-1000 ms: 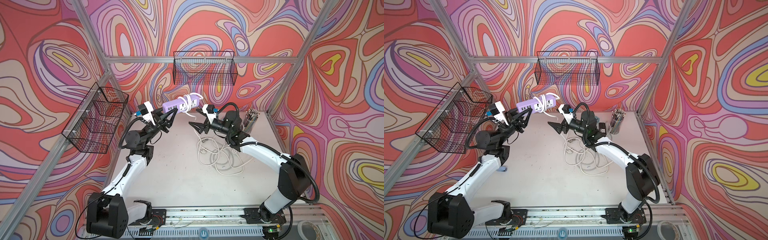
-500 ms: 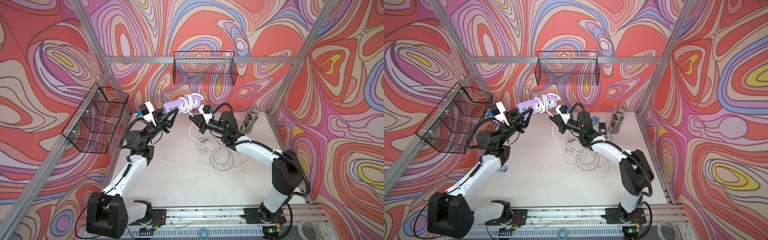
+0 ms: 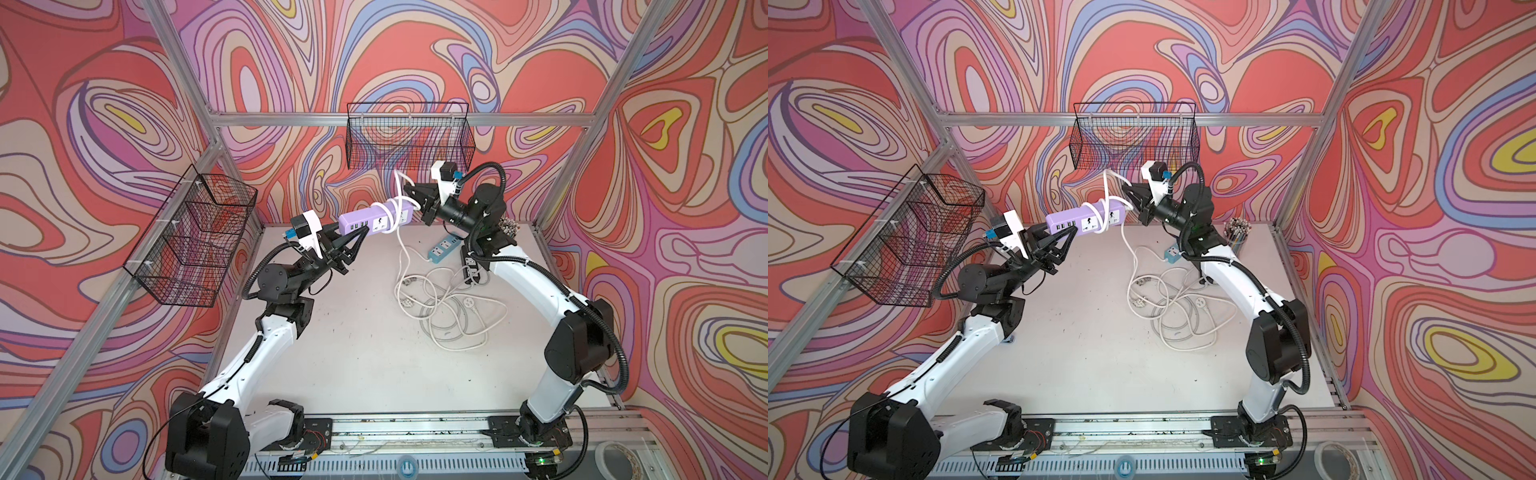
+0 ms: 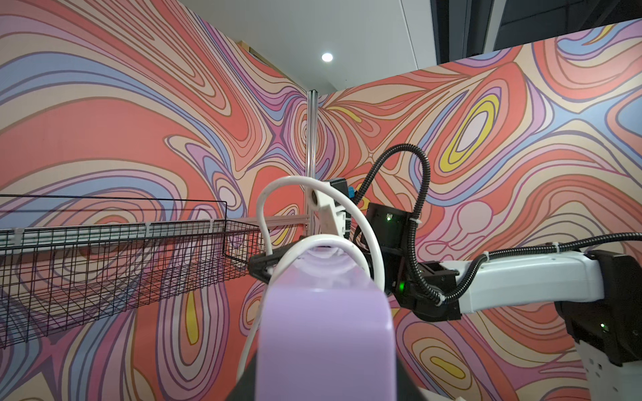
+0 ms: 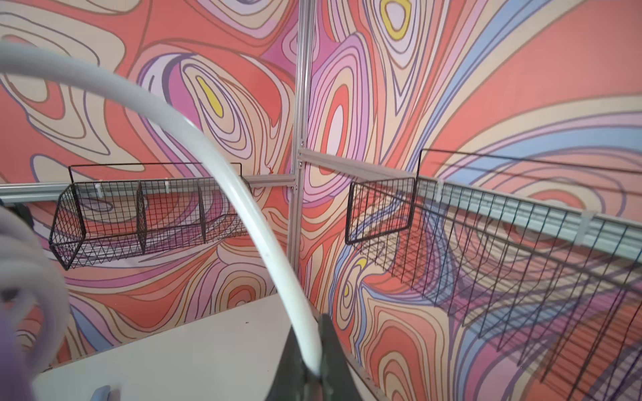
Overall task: Unwrap the cord wrapped around the power strip
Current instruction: Unwrap the power cord from the power strip.
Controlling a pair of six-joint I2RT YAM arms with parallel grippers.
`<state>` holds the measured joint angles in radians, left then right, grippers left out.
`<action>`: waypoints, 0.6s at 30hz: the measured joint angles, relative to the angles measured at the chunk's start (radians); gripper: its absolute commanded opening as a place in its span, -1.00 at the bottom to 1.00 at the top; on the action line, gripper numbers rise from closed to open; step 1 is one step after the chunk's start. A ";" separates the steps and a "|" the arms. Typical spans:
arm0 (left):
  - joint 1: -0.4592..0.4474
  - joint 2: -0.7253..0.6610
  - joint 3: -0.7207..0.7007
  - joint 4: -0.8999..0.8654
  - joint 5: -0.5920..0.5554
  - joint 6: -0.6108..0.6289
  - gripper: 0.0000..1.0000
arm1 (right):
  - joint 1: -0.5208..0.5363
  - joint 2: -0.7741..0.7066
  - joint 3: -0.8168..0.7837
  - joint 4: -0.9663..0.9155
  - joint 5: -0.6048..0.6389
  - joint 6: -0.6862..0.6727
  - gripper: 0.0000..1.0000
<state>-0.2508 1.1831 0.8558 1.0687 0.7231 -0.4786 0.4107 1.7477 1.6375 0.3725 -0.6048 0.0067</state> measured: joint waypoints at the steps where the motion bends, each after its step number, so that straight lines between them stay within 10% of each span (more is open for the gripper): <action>1: -0.003 0.000 -0.002 -0.008 -0.003 0.008 -1.00 | -0.002 -0.013 0.002 -0.013 -0.003 -0.004 -1.00; 18: -0.003 -0.072 -0.014 -0.135 -0.081 0.154 -1.00 | -0.011 -0.473 -0.369 -0.224 -0.069 -0.035 -1.00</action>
<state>-0.2535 1.1107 0.8413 0.9337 0.6418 -0.3248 0.3996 1.2751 1.2682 0.1486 -0.6743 -0.0284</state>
